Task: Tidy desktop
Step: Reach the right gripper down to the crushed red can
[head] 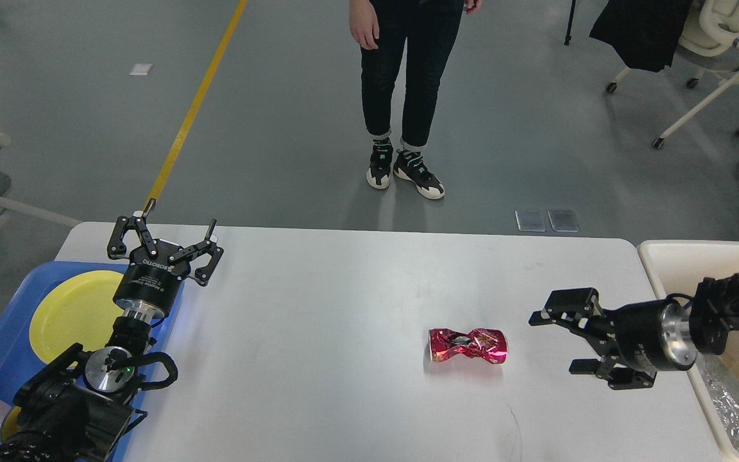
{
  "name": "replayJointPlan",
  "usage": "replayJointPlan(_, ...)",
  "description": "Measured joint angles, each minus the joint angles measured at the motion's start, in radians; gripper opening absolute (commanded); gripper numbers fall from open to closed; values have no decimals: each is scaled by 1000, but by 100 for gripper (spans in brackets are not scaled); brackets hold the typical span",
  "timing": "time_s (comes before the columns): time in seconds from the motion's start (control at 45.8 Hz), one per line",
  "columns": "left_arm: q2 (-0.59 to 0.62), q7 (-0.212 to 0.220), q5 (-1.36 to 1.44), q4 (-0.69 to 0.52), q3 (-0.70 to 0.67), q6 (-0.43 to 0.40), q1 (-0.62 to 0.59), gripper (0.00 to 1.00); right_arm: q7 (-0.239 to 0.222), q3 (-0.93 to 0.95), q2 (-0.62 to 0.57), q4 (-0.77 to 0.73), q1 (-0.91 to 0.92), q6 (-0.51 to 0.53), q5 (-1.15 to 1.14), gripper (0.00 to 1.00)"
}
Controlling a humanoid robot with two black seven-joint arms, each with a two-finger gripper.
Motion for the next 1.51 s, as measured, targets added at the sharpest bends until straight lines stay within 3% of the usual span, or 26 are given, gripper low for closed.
replayJointPlan(0.284,0,0,0,0,0,0,0,100,-36,279,303,-177,-295,-288,465,100)
replayJointPlan(0.415,0,0,0,0,0,0,0,100,-51,350,377,-303,-372,-336,549,100)
replayJointPlan(0.546,0,0,0,0,0,0,0,100,-113,366,423,-359,-412,-362,575,100)
replayJointPlan(0.677,0,0,0,0,0,0,0,100,-147,367,422,-357,-412,-364,578,100)
replayJointPlan(1.049,0,0,0,0,0,0,0,100,-152,367,401,-325,-399,-363,577,100)
replayJointPlan(1.289,0,0,0,0,0,0,0,100,-157,368,306,-172,-306,-365,578,100)
replayJointPlan(1.507,0,0,0,0,0,0,0,100,-224,356,246,-10,-266,-401,577,100)
